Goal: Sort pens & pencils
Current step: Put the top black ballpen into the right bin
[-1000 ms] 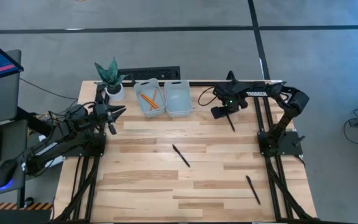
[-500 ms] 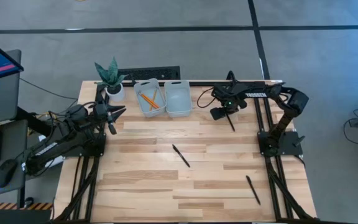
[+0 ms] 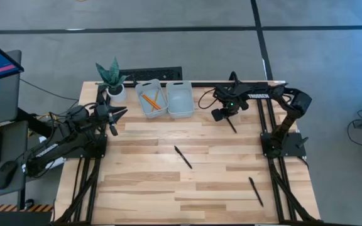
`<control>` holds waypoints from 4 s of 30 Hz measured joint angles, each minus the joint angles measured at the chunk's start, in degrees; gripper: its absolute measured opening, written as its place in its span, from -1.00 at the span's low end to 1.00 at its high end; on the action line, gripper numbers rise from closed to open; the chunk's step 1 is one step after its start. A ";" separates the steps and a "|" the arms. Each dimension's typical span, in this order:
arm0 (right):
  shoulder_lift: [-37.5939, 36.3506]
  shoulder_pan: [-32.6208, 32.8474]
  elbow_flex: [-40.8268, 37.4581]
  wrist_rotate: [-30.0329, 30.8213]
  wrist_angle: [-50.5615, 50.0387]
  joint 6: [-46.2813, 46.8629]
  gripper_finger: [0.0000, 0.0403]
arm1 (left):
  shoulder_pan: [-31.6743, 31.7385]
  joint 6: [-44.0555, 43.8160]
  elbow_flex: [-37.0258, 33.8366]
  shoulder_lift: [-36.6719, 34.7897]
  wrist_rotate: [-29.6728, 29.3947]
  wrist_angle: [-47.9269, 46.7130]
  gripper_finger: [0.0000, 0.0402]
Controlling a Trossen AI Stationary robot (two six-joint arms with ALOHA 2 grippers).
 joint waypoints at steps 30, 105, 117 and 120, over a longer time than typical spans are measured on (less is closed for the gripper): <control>0.26 3.11 10.47 -0.22 -6.13 0.87 -0.60 | 0.00 0.00 0.00 0.00 0.02 -0.09 -0.74; 21.10 7.25 39.38 -2.50 12.56 -7.17 -0.59 | -0.02 -0.02 0.02 0.17 -0.44 -0.63 -0.74; 21.53 6.99 39.43 -2.86 11.04 -6.12 -0.57 | -0.02 -0.02 0.02 0.17 -0.42 -0.89 -0.74; 21.53 6.99 39.43 -2.86 11.04 -6.13 -0.54 | -0.01 -0.02 0.02 0.17 -0.42 -0.87 -0.74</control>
